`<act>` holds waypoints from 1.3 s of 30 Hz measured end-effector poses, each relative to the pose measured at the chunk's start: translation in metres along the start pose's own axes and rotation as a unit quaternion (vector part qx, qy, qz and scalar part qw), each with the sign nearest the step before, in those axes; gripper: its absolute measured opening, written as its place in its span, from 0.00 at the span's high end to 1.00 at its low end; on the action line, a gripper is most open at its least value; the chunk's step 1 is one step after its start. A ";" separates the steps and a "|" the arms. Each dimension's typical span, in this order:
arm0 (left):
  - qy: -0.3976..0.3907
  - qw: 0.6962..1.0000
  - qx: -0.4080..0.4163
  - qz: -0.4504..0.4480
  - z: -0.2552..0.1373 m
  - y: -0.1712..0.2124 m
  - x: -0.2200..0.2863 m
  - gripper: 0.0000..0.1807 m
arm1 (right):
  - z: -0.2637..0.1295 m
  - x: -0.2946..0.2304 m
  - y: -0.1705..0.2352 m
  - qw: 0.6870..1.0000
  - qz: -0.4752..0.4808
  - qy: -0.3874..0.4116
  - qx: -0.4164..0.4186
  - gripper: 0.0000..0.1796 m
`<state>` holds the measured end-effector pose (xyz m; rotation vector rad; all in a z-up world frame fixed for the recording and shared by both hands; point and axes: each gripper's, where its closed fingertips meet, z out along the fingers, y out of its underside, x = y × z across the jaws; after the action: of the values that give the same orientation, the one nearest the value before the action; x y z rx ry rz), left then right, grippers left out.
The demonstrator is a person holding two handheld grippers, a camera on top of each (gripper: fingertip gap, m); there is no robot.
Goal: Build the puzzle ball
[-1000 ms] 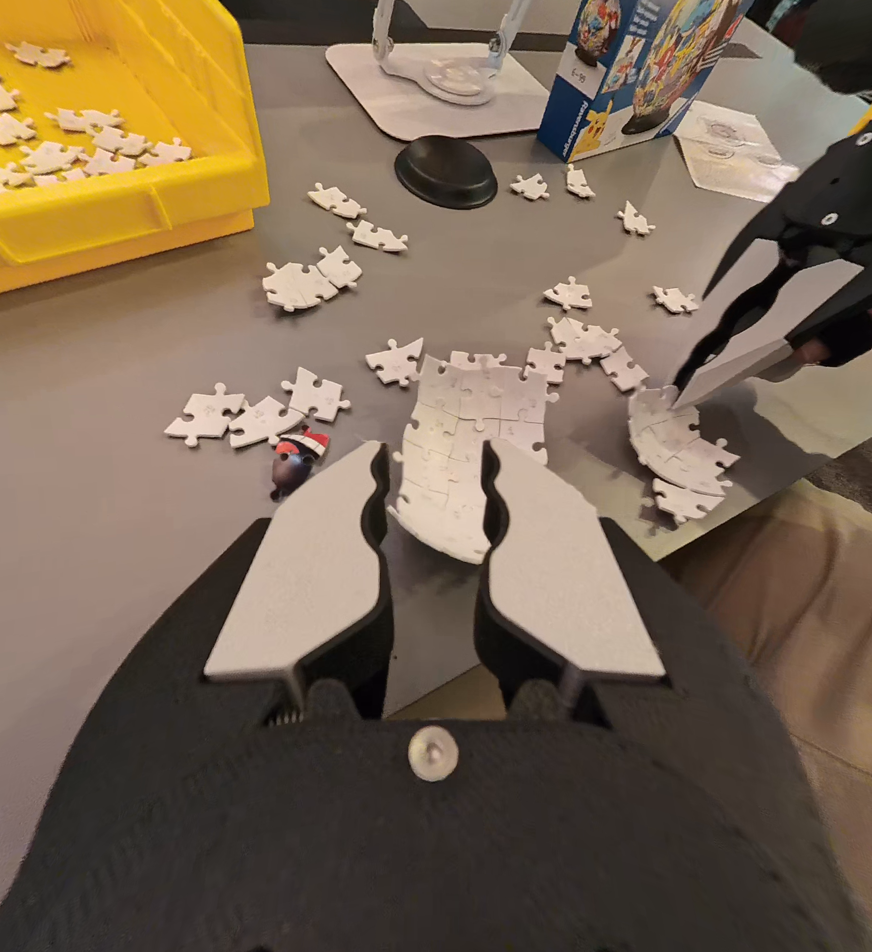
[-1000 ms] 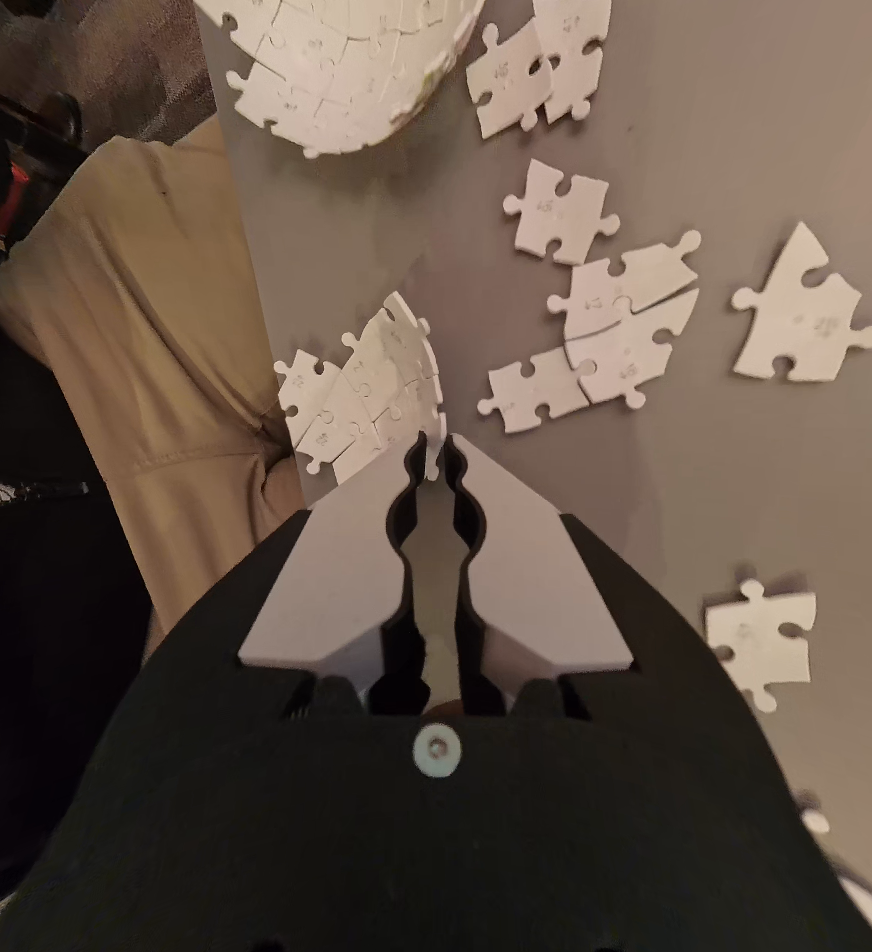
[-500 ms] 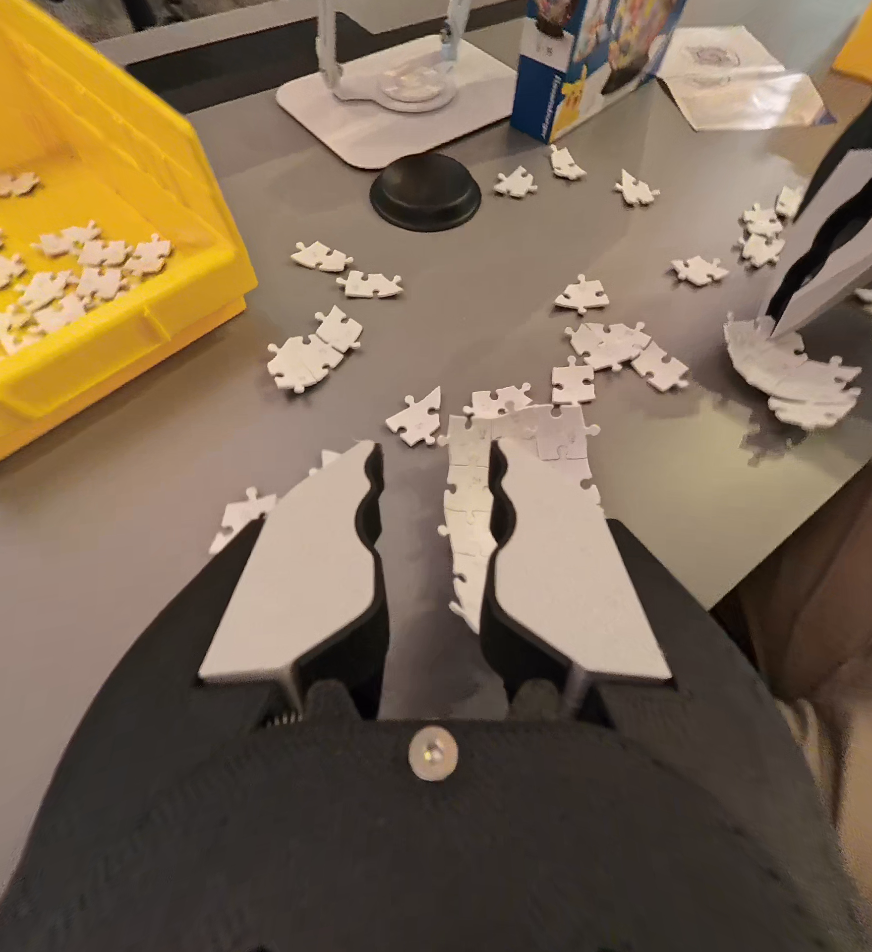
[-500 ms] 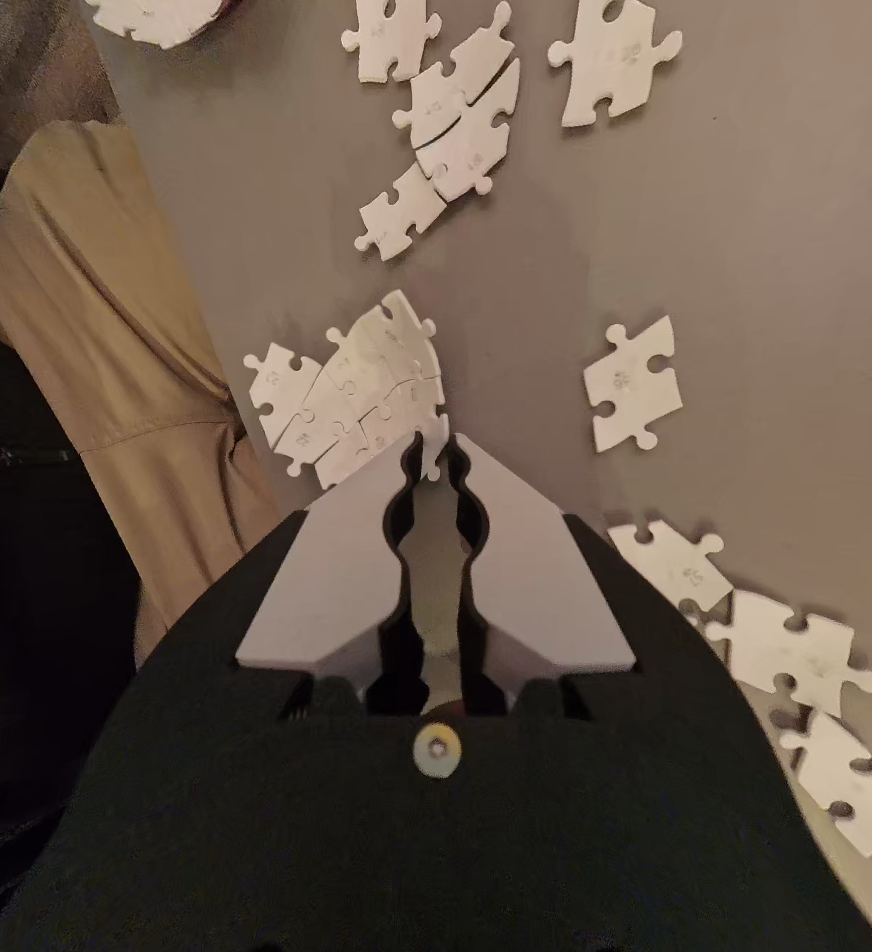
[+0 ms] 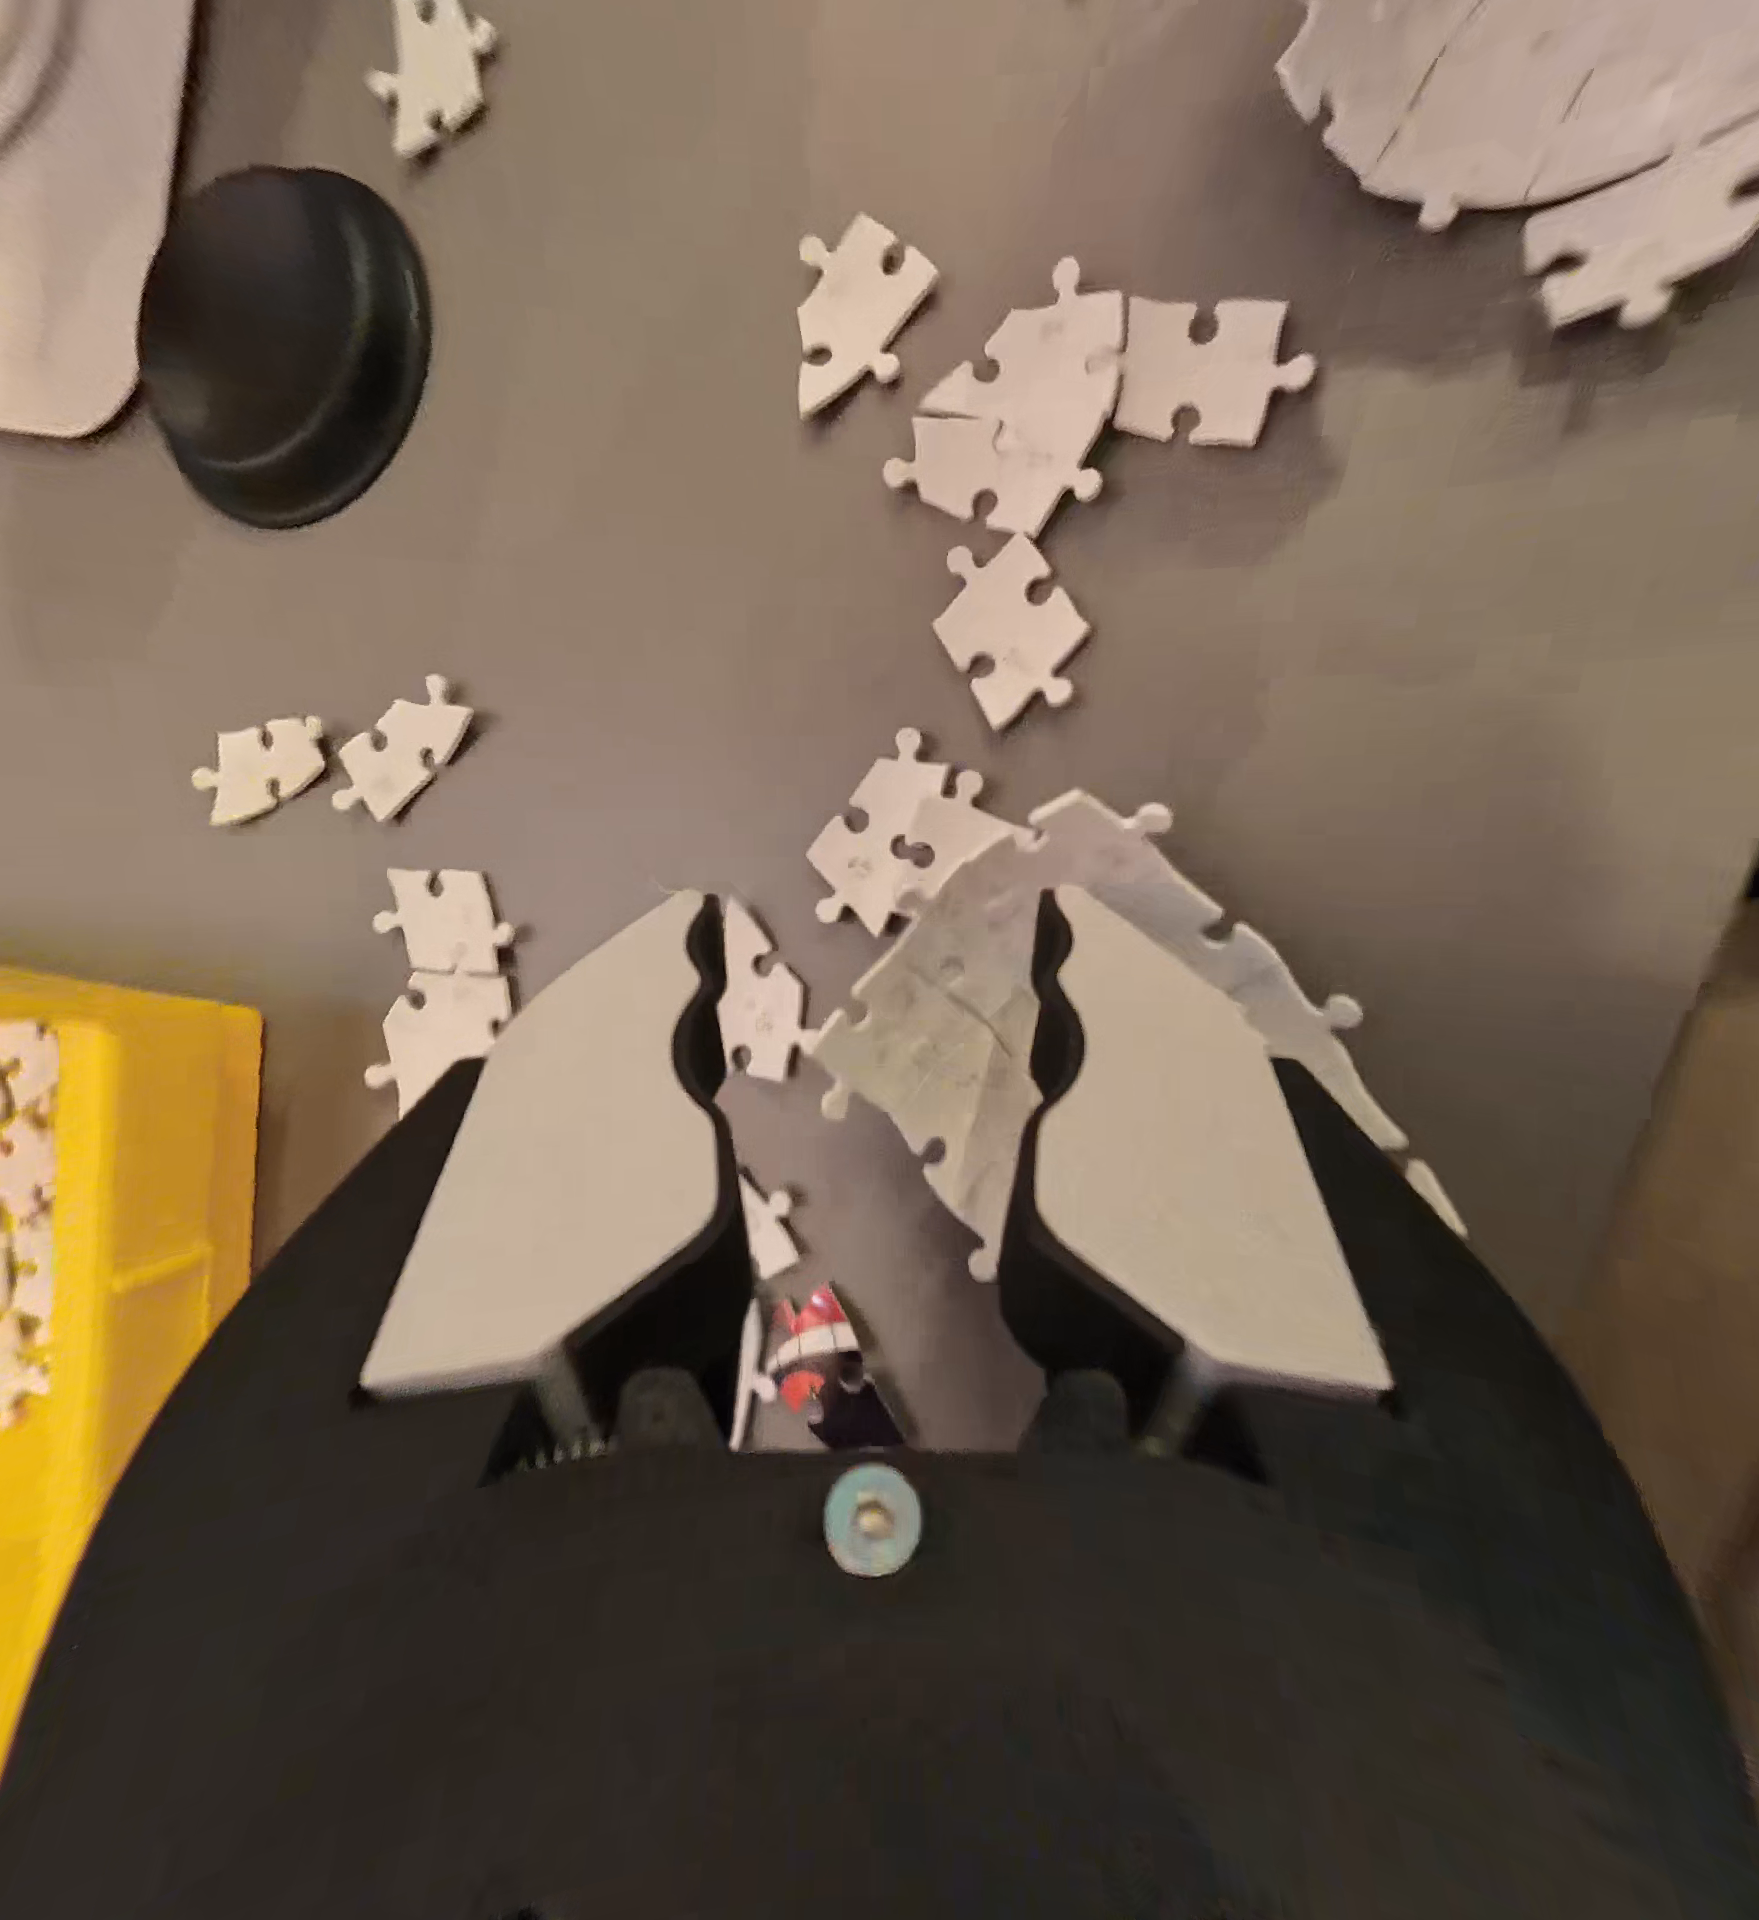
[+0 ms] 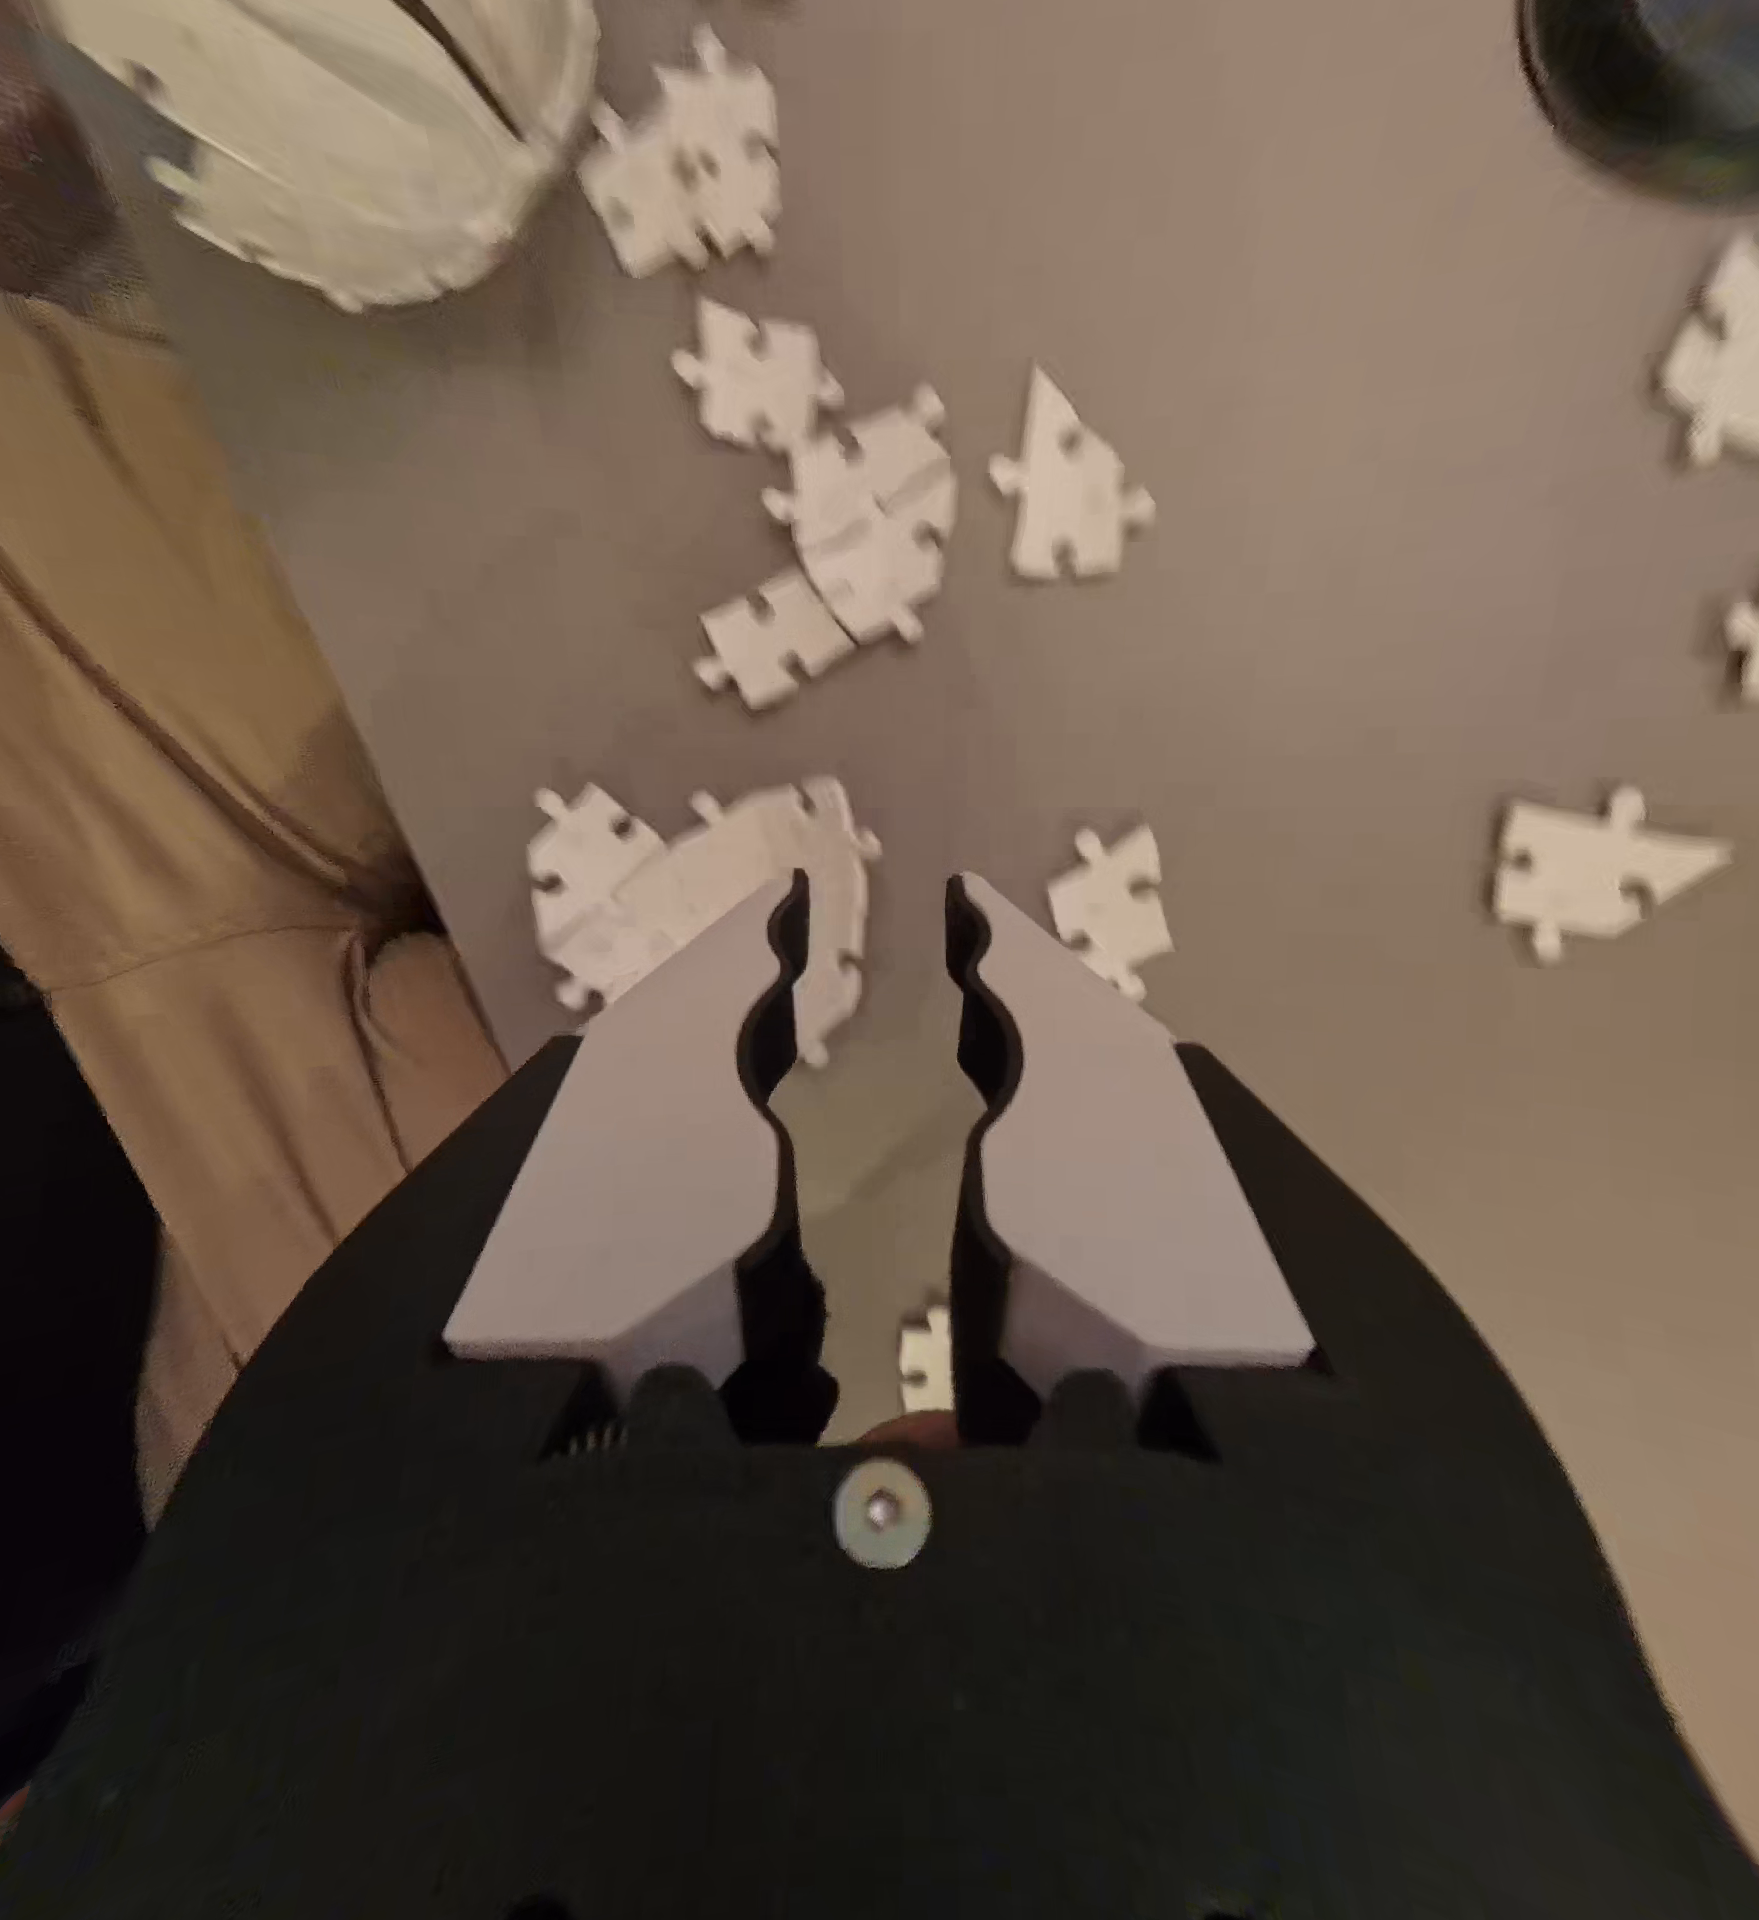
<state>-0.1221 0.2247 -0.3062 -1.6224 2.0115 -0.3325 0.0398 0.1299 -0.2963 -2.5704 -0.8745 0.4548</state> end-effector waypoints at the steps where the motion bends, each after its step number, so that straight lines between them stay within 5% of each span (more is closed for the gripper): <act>1: -0.004 1.000 -0.012 0.011 0.006 0.000 -0.001 0.68 | 0.001 -0.008 -0.011 1.000 -0.015 -0.007 0.013 0.86; 8: -0.004 0.998 -0.051 0.028 0.026 0.001 0.002 0.65 | 0.048 -0.025 -0.087 0.996 -0.050 -0.002 0.068 0.89; 15: -0.006 0.998 -0.062 0.018 0.027 0.003 0.001 0.65 | 0.097 -0.031 -0.081 0.994 -0.112 0.009 0.007 0.94; 39: 0.012 0.997 -0.081 0.000 0.025 0.013 0.004 0.63 | 0.081 -0.088 -0.041 0.971 -0.189 -0.137 -0.054 1.00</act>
<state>-0.1199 0.2278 -0.3345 -1.7225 2.1036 -0.1925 -0.0806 0.1246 -0.3332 -2.3848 -1.4881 0.6691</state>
